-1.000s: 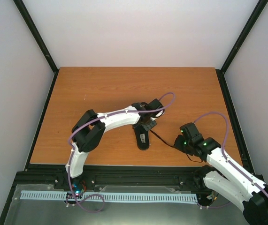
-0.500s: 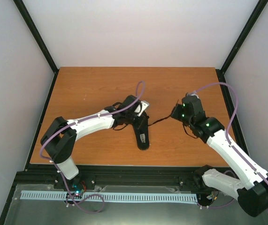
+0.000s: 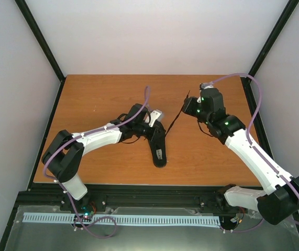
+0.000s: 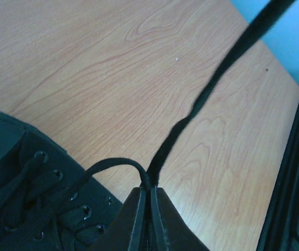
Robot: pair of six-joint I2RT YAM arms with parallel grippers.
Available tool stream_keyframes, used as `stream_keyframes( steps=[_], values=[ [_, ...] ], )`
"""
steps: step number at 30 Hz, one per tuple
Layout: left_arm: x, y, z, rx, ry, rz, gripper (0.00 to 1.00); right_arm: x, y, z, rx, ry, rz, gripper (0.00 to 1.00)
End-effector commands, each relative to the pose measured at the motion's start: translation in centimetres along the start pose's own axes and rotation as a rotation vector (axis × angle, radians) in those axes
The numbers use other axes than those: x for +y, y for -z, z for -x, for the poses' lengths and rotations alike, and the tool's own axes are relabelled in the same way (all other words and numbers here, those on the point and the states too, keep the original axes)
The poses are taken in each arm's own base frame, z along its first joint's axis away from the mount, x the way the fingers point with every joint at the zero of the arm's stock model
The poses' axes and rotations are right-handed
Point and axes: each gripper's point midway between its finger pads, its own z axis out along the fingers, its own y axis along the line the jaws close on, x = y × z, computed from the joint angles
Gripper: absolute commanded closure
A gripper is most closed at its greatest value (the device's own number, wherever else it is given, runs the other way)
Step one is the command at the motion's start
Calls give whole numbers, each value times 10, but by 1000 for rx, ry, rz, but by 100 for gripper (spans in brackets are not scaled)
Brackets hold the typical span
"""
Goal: Tie the shoes
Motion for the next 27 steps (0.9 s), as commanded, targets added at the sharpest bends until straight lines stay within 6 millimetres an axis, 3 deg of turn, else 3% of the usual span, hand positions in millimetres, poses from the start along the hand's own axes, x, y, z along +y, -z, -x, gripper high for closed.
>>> stream_keyframes(
  steps=[1, 11, 27],
  values=[
    [-18, 3, 22, -63, -31, -107, 93, 15, -1, 15, -29, 1, 53, 97],
    [-21, -7, 23, -39, -40, -148, 86, 17, -5, 16, -24, -5, 57, 97],
    [-6, -22, 28, -20, -51, -92, 70, 20, -5, 15, -15, -3, 79, 97]
  ],
)
